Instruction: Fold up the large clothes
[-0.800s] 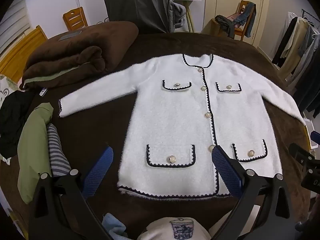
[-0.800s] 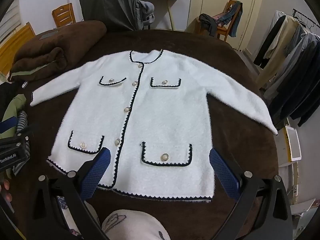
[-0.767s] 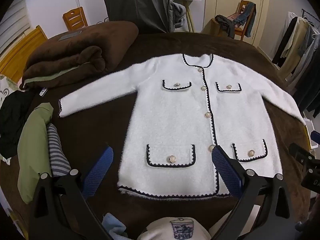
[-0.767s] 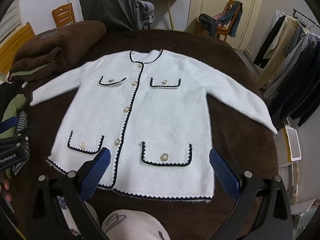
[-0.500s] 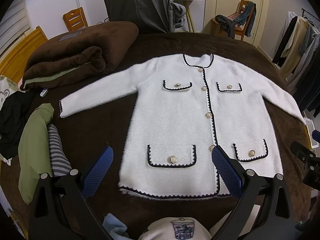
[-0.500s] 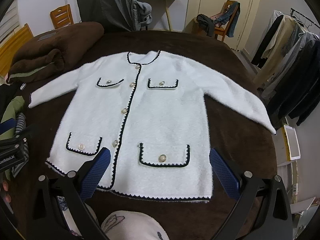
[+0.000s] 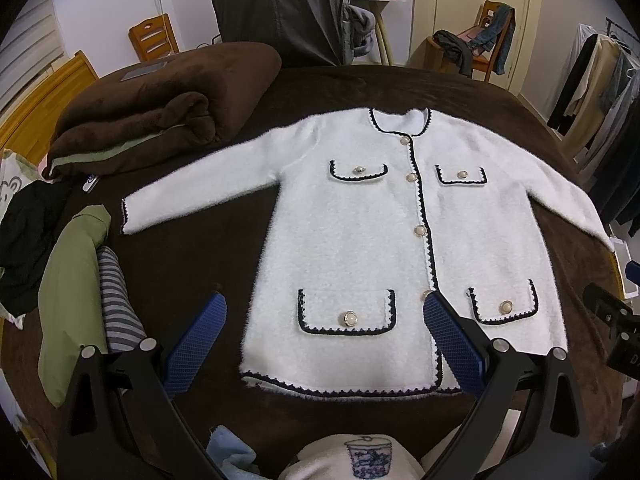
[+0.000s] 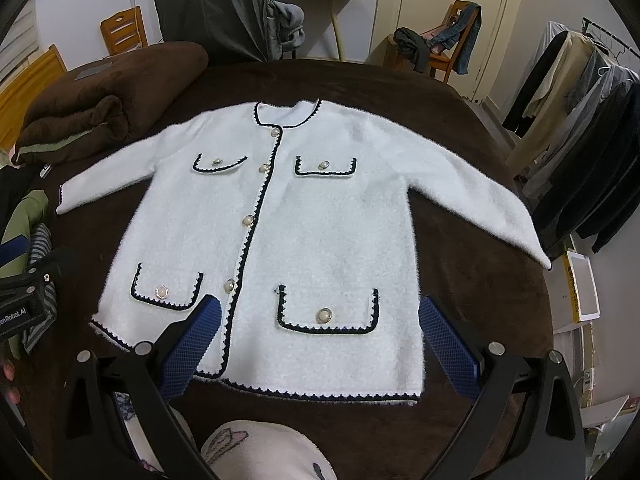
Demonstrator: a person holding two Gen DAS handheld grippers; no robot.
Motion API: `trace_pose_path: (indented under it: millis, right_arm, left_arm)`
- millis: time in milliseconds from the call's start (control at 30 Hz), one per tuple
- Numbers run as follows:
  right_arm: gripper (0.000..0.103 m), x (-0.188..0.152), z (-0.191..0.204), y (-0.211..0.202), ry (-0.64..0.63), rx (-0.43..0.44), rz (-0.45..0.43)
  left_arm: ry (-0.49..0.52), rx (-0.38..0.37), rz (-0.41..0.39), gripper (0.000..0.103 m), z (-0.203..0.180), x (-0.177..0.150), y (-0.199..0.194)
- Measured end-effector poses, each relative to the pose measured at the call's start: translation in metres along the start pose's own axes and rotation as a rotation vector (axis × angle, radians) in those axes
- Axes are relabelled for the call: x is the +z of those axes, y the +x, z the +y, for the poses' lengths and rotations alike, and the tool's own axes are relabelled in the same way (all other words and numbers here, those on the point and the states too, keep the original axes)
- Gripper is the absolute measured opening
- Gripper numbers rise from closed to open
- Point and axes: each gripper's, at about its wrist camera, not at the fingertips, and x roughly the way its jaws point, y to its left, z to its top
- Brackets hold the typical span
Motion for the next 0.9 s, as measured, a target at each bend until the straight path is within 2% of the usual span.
trace_pose_path:
  millis: [900]
  right_arm:
    - [0.097, -0.0004, 0.0011, -0.0012, -0.008, -0.001, -0.002]
  left_arm:
    - [0.005, 0.008, 0.0, 0.097, -0.0064, 0.0024, -0.0014]
